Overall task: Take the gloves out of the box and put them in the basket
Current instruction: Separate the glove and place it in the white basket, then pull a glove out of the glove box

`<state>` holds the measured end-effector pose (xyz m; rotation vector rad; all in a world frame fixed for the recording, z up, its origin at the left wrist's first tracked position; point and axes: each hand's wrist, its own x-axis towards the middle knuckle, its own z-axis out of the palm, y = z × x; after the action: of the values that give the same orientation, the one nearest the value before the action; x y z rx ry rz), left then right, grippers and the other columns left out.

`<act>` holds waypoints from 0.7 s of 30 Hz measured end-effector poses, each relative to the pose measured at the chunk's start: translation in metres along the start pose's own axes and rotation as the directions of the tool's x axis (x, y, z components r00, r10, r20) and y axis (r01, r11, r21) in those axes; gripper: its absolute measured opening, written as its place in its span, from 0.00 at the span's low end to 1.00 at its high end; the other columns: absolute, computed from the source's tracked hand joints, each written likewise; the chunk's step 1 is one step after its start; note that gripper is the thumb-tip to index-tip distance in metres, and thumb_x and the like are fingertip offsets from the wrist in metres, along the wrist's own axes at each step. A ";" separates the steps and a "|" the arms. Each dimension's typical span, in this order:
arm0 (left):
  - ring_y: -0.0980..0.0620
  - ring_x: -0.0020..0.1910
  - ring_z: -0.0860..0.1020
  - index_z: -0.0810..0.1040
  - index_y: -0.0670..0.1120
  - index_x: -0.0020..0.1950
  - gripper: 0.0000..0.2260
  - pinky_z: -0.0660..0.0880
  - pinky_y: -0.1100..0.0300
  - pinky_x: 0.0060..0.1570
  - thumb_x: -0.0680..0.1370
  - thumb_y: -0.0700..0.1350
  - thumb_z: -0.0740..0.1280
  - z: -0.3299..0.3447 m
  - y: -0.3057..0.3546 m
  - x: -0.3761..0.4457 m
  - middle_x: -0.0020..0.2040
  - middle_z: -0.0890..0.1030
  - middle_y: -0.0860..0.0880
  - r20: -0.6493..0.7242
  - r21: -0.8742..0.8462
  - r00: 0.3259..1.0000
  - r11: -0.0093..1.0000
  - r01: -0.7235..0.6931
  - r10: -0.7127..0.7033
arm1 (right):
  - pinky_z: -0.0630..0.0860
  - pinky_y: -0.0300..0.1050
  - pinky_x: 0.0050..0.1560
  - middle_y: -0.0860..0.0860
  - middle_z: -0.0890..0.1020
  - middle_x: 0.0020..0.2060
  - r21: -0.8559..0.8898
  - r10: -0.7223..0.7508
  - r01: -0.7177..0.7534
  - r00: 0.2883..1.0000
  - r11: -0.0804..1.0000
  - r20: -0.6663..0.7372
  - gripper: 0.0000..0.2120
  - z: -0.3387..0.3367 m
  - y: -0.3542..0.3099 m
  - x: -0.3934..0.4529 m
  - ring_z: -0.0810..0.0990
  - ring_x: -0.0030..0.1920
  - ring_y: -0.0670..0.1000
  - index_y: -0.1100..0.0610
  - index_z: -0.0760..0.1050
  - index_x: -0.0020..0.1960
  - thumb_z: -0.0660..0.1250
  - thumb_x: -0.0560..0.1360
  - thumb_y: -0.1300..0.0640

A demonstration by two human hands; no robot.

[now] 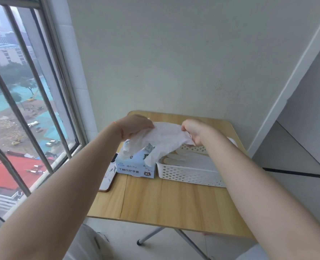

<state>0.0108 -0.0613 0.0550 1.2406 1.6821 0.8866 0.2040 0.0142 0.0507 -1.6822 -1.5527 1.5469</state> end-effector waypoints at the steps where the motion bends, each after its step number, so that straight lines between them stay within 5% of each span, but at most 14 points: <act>1: 0.48 0.44 0.77 0.79 0.46 0.48 0.03 0.75 0.56 0.47 0.77 0.44 0.68 0.009 0.004 0.004 0.45 0.79 0.47 -0.008 0.117 1.000 0.993 -0.029 0.030 | 0.69 0.39 0.28 0.58 0.73 0.37 -0.009 0.021 -0.021 1.000 1.000 -0.015 0.09 -0.004 0.009 -0.001 0.74 0.31 0.54 0.61 0.68 0.41 0.51 0.75 0.67; 7: 0.45 0.53 0.79 0.81 0.44 0.53 0.08 0.76 0.52 0.54 0.77 0.44 0.65 0.074 0.014 0.042 0.52 0.81 0.46 0.065 0.558 0.993 0.822 -0.114 0.094 | 0.75 0.45 0.39 0.58 0.77 0.41 0.056 0.102 -0.097 0.990 0.994 -0.099 0.11 -0.043 0.058 0.011 0.78 0.39 0.56 0.61 0.73 0.44 0.52 0.75 0.66; 13: 0.49 0.46 0.76 0.80 0.50 0.57 0.10 0.69 0.61 0.38 0.77 0.46 0.65 0.115 0.008 0.071 0.51 0.78 0.51 0.143 0.746 0.983 0.640 -0.184 0.115 | 0.75 0.48 0.58 0.59 0.77 0.58 -0.055 0.092 -0.104 0.978 0.993 -0.187 0.18 -0.063 0.076 0.026 0.77 0.56 0.57 0.65 0.71 0.64 0.49 0.82 0.57; 17: 0.53 0.50 0.77 0.76 0.60 0.61 0.15 0.68 0.61 0.40 0.76 0.46 0.64 0.126 -0.004 0.081 0.56 0.78 0.55 0.137 0.873 0.981 0.453 -0.184 0.134 | 0.66 0.43 0.40 0.58 0.75 0.43 -0.261 0.045 -0.091 0.983 0.961 -0.175 0.19 -0.065 0.081 0.024 0.70 0.37 0.52 0.69 0.71 0.65 0.48 0.81 0.64; 21: 0.48 0.57 0.77 0.75 0.53 0.63 0.21 0.70 0.57 0.45 0.75 0.34 0.60 0.130 -0.008 0.079 0.60 0.77 0.51 0.135 0.932 0.958 0.296 -0.209 0.252 | 0.65 0.43 0.39 0.60 0.76 0.47 -0.320 0.034 -0.090 0.984 0.943 -0.177 0.18 -0.063 0.082 0.023 0.68 0.34 0.51 0.71 0.68 0.67 0.49 0.81 0.67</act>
<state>0.1151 0.0207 -0.0208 2.3107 2.1523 -0.1021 0.2905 0.0319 -0.0072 -1.9996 -1.7533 1.1827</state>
